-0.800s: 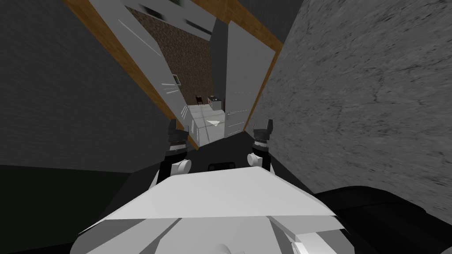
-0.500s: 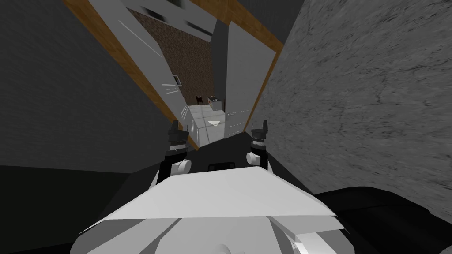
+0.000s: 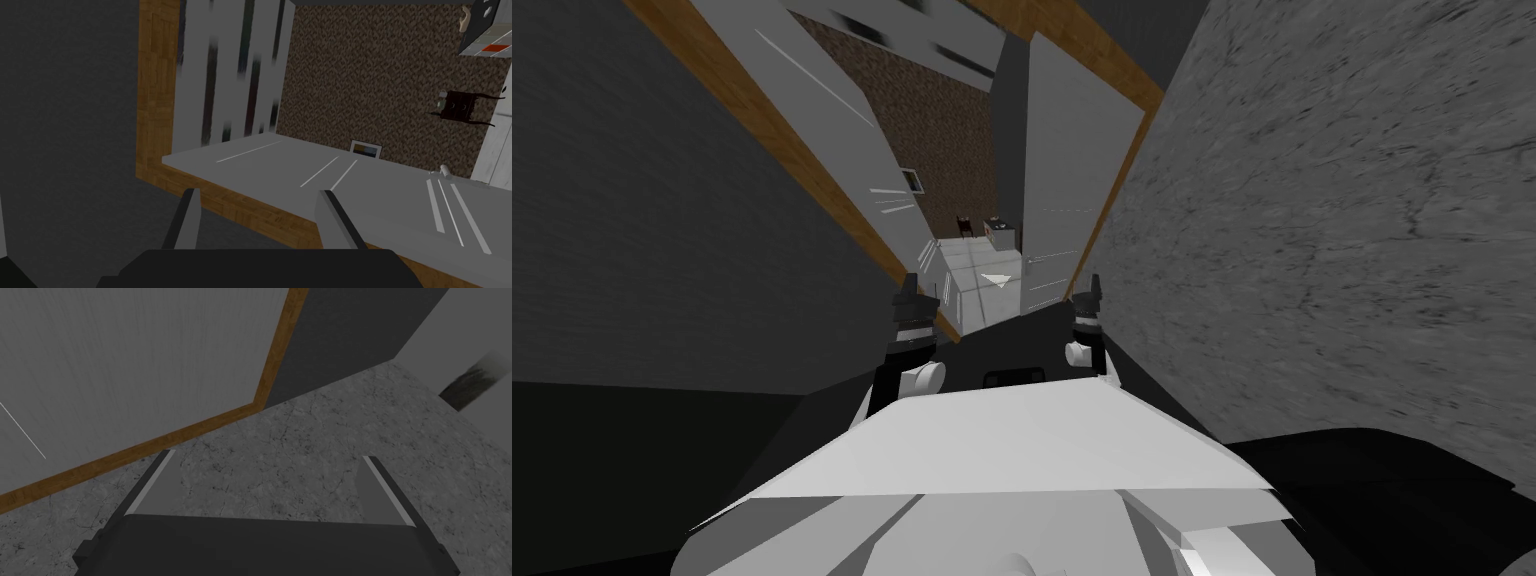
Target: Push the door open
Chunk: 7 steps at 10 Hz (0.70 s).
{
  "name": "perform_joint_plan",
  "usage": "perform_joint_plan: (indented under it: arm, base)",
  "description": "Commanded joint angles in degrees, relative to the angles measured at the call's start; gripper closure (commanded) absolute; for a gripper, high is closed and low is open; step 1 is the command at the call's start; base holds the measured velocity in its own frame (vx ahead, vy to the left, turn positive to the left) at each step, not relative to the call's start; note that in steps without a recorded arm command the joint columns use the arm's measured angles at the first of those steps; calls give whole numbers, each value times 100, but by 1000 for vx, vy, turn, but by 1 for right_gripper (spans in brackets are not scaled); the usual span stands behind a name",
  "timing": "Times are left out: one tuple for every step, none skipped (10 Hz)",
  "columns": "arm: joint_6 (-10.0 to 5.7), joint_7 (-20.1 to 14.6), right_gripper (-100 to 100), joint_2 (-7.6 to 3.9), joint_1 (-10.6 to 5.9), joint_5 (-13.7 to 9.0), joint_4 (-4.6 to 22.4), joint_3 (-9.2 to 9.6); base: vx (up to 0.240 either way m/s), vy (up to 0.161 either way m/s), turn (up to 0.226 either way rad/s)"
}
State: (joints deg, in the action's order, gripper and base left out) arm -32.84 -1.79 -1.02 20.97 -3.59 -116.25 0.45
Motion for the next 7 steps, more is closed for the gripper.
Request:
perform_joint_plan:
  arm:
    - [27,-109,-100,-57,-191,86,286,17]
    - [27,-109,-100,-57,-191,86,350,17]
    - [34,-187,-100,-97,-336,145,546,23]
    - [41,-264,-100,-137,-482,204,757,29]
    - [41,-264,-100,-137,-482,204,831,29]
    - [48,-344,-100,-177,-632,265,1020,35]
    - [48,-344,-100,-177,-632,265,1078,35]
  base:
    - [88,-44,30]
    - [55,-28,12]
    - [42,-29,14]
    - [69,-31,31]
    - [57,-30,18]
    - [60,-27,21]
    - [45,-23,12]
